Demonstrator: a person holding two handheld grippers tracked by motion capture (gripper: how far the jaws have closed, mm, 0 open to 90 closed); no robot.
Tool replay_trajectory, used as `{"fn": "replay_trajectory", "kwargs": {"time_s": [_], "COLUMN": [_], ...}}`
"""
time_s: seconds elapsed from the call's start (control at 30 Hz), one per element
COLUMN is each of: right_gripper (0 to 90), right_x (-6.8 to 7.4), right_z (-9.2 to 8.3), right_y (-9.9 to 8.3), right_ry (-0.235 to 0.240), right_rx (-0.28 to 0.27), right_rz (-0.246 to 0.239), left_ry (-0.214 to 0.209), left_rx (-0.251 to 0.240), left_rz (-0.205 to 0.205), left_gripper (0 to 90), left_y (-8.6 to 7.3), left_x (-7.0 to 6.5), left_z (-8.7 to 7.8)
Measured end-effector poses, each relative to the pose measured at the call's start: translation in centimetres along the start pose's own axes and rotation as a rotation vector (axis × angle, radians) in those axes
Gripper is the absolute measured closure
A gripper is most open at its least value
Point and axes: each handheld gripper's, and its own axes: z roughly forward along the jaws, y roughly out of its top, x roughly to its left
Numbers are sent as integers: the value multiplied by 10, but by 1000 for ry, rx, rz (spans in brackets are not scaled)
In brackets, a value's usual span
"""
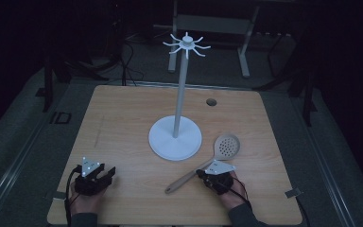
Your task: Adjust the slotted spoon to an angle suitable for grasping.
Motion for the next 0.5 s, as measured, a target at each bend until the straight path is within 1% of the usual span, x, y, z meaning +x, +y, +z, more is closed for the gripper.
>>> {"fn": "replay_trajectory", "kwargs": {"time_s": [0.07, 0.1, 0.33, 0.5], "right_gripper": [899, 900, 900, 900], "right_x": [0, 0, 2, 2], "right_z": [0, 6, 20, 23], "right_y": [0, 7, 20, 27], "right_ry": [0, -5, -22, -9], "right_rx": [0, 9, 19, 21], "right_rz": [0, -5, -1, -12], "left_ry": [0, 2, 2, 1], "left_rx": [-1, -3, -5, -6], "left_rz": [-2, -6, -9, -11], "left_gripper": [517, 516, 517, 517], "left_y": [0, 0, 0, 0], "left_x": [0, 1, 1, 2], "left_z": [0, 0, -1, -1]}}
